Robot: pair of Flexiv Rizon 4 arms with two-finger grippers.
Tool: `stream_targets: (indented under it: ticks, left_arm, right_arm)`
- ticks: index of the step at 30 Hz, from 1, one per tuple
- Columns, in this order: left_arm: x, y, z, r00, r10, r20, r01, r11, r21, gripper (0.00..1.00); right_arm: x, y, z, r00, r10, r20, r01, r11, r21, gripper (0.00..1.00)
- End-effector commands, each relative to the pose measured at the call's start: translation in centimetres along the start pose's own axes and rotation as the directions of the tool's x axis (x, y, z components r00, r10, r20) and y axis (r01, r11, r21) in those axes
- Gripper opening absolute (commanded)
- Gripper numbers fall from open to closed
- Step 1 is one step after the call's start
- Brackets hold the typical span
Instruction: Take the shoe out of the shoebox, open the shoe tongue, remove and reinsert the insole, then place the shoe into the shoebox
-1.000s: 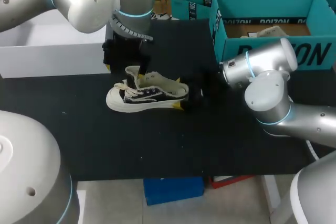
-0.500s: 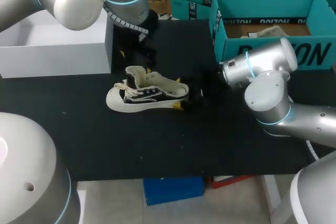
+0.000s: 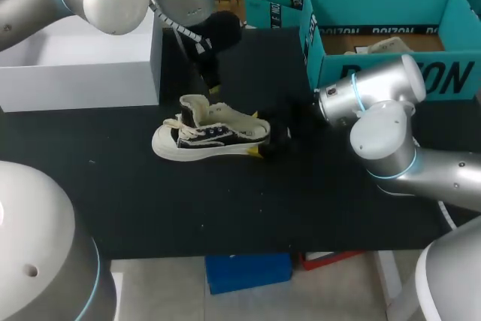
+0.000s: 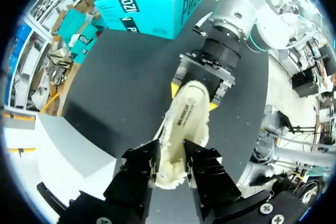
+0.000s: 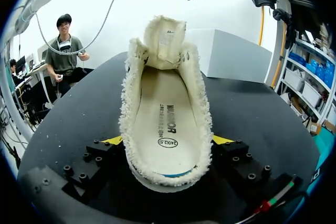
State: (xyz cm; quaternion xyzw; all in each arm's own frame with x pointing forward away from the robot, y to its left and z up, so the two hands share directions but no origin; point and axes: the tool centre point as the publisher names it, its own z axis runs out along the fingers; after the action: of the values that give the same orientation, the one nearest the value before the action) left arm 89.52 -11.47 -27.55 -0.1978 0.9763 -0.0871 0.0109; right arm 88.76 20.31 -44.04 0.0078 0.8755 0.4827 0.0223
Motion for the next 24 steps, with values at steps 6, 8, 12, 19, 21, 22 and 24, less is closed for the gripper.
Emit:
stream_targets:
  ticks: [6, 8, 12, 19, 21, 22, 24]
  left_arm:
    - [-0.4, 0.7, 0.7, 0.857, 0.435, -0.276, -0.422, 0.900, 0.111, 0.00]
    - [-0.4, 0.7, 0.7, 0.857, 0.435, -0.276, -0.422, 0.900, 0.111, 0.00]
    - [-0.4, 0.7, 0.7, 0.857, 0.435, -0.276, -0.422, 0.900, 0.111, 0.00]
    - [-0.3, 0.7, 0.7, 0.859, 0.430, -0.278, -0.423, 0.902, 0.089, 0.00]
    - [0.0, 0.7, 0.6, 0.868, 0.403, -0.291, -0.402, 0.913, 0.064, 0.00]
    - [0.2, 0.6, 0.6, 0.865, 0.401, -0.301, -0.401, 0.914, 0.063, 0.00]
    - [0.6, 0.2, 0.6, 0.864, 0.398, -0.309, -0.400, 0.915, 0.060, 0.00]
  right_arm:
    - [0.0, -0.2, 0.2, 1.000, 0.001, 0.001, -0.001, 1.000, 0.002, 0.00]
    - [0.0, -0.2, 0.2, 1.000, 0.001, 0.001, -0.001, 1.000, 0.002, 0.00]
    - [0.0, -0.2, 0.2, 1.000, 0.001, 0.001, -0.001, 1.000, 0.002, 0.00]
    - [0.0, -0.2, 0.2, 1.000, 0.001, 0.001, -0.001, 1.000, 0.002, 0.00]
    - [0.0, -0.2, 0.2, 1.000, 0.001, 0.001, -0.001, 1.000, 0.002, 0.00]
    - [0.0, -0.2, 0.2, 1.000, 0.001, 0.001, -0.001, 1.000, 0.002, 0.00]
    - [0.0, -0.2, 0.2, 1.000, 0.001, 0.001, -0.001, 1.000, 0.002, 0.00]
